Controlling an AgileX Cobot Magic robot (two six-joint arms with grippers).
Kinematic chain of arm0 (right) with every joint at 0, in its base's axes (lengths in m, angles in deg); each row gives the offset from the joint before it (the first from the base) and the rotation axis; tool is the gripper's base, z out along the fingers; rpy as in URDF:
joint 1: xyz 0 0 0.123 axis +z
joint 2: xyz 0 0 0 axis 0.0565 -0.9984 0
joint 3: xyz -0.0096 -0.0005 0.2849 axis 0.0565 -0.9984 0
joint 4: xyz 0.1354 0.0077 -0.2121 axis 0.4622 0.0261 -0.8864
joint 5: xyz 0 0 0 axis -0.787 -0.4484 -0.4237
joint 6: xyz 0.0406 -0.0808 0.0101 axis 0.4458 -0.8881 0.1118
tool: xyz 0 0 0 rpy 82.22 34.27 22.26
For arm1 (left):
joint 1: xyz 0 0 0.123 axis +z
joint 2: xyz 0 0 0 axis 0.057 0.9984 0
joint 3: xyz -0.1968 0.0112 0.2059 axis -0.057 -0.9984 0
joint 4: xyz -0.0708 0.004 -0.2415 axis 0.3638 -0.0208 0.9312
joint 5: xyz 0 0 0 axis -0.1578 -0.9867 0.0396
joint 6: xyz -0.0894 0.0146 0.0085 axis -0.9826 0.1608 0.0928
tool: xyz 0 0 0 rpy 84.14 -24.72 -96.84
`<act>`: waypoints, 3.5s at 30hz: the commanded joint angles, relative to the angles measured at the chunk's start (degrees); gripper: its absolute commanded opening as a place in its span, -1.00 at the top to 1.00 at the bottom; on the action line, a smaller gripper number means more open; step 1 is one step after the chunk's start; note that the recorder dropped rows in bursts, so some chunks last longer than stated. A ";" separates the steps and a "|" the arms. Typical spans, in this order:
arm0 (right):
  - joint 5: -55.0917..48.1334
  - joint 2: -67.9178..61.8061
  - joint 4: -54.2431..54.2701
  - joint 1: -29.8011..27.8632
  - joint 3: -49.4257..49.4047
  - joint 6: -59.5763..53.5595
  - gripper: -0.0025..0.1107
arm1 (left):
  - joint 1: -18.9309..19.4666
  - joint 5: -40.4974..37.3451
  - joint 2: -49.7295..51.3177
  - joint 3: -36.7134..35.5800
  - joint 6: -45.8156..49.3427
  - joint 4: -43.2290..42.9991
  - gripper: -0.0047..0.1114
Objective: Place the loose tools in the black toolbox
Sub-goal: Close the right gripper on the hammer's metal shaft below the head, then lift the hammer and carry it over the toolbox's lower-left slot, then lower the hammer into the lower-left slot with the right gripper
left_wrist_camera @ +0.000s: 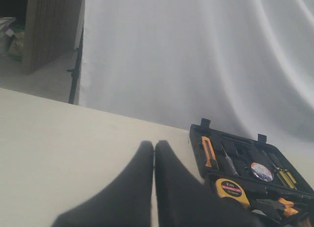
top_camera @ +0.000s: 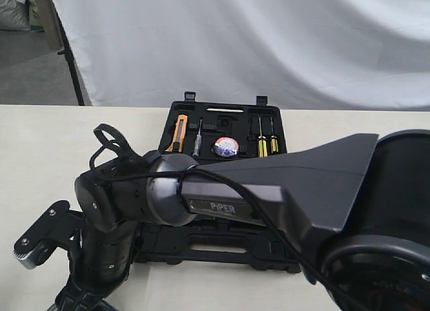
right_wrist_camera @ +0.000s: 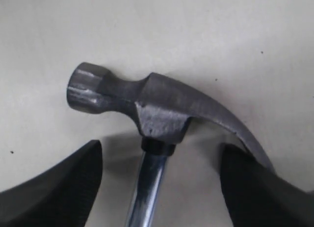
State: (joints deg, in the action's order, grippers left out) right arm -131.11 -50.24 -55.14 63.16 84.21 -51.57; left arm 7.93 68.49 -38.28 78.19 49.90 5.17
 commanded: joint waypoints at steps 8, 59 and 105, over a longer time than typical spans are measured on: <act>0.58 -0.48 -0.52 0.02 0.09 -0.62 -0.01 | -0.37 0.51 -0.18 0.15 -0.27 -0.20 0.91; -14.35 12.47 -11.07 -19.59 2.25 -10.24 0.96 | -0.37 0.51 -0.18 0.15 -0.27 0.26 0.91; -13.81 -0.44 -12.70 -13.30 11.71 -23.25 0.63 | -0.37 0.51 -0.18 0.15 -0.27 0.26 0.91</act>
State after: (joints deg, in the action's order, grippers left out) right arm -146.63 -51.29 -67.20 49.88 95.40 -74.75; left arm 7.93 68.49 -38.28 78.19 49.90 5.30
